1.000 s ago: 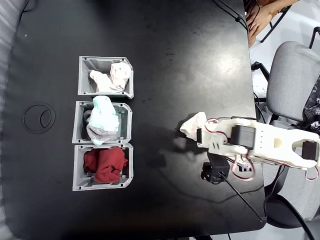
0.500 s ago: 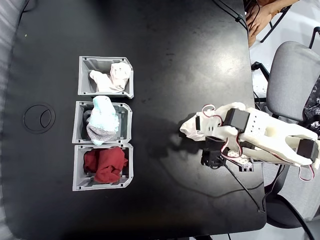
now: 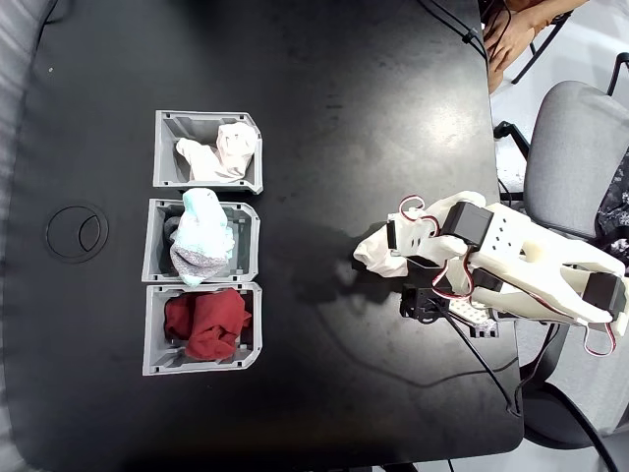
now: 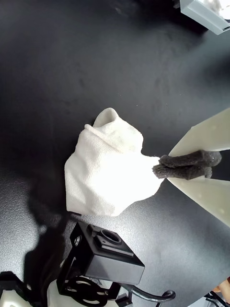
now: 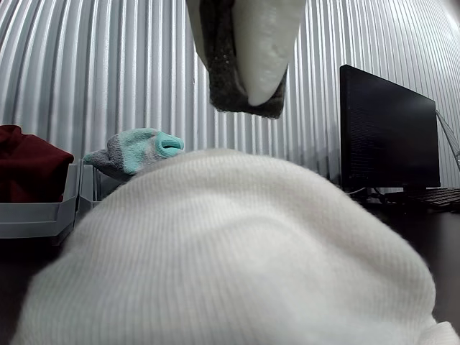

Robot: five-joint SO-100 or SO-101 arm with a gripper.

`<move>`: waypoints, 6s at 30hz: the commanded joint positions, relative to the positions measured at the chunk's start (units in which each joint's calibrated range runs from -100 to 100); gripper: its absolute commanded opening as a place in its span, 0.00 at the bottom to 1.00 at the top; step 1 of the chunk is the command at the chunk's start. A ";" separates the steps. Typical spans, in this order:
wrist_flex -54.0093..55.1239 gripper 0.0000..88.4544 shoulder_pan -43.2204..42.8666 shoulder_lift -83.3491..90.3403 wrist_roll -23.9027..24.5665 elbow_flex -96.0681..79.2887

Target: Put the sock in the container

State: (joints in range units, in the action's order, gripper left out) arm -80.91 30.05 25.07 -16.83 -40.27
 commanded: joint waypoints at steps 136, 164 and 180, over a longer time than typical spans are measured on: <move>44.96 0.01 -2.94 -68.95 7.82 94.64; 31.98 0.25 -2.94 -79.74 7.76 107.90; 4.73 0.09 -5.93 -57.99 7.76 107.81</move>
State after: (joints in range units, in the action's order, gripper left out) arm -68.29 26.46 -42.65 -9.30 64.95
